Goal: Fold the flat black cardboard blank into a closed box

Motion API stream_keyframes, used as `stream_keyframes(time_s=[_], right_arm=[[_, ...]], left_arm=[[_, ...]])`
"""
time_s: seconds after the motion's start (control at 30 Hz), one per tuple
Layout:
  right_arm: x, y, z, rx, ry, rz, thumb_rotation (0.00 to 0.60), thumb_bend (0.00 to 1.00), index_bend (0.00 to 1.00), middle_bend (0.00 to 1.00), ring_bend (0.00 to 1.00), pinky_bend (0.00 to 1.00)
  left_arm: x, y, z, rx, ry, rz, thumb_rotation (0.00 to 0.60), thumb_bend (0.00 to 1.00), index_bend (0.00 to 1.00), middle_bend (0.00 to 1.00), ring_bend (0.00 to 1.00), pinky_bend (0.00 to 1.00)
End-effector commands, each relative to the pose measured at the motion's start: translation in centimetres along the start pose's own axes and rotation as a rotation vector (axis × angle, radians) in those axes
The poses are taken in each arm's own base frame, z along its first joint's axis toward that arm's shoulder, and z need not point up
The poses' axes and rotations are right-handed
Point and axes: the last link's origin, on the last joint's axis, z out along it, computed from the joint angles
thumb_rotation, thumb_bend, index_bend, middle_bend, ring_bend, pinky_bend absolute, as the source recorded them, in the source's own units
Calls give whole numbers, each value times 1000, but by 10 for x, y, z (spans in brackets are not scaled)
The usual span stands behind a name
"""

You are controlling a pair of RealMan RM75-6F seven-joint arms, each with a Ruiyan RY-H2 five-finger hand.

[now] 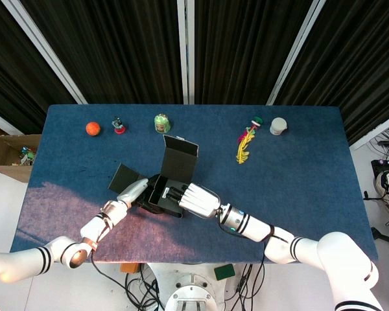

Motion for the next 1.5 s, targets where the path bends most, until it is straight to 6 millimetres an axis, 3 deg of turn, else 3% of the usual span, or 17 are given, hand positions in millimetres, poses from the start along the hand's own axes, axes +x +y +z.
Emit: stream_keyframes(time_s=[0.03, 0.4, 0.67, 1.23, 1.37, 1.5], right_arm=[[-1, 1, -1, 1, -12, -6, 600, 155, 330, 355, 672, 1000], [7, 1, -4, 13, -10, 1, 600, 153, 292, 315, 671, 1000], [11, 8, -18, 4, -47, -13, 600, 153, 287, 285, 669, 1000], [-2, 6, -23, -7, -140, -30, 600, 153, 302, 285, 672, 1000], [-4, 5, -22, 5, -158, -35, 600, 174, 348, 307, 674, 1000], [-5, 4, -21, 29, -172, -58, 600, 200, 503, 400, 689, 1000]], left_arm=[[0, 0, 0, 1, 2, 0, 600, 28, 128, 168, 505, 781], [0, -1, 2, 14, 31, 8, 600, 27, 227, 217, 505, 781], [-2, -4, 4, 25, 67, 33, 600, 27, 342, 332, 514, 782], [-8, -3, 7, 40, 83, 14, 600, 26, 454, 430, 532, 782], [-9, -4, 7, 45, 82, 8, 600, 26, 457, 429, 532, 782], [-10, -5, 7, 49, 80, 3, 600, 26, 461, 428, 532, 783]])
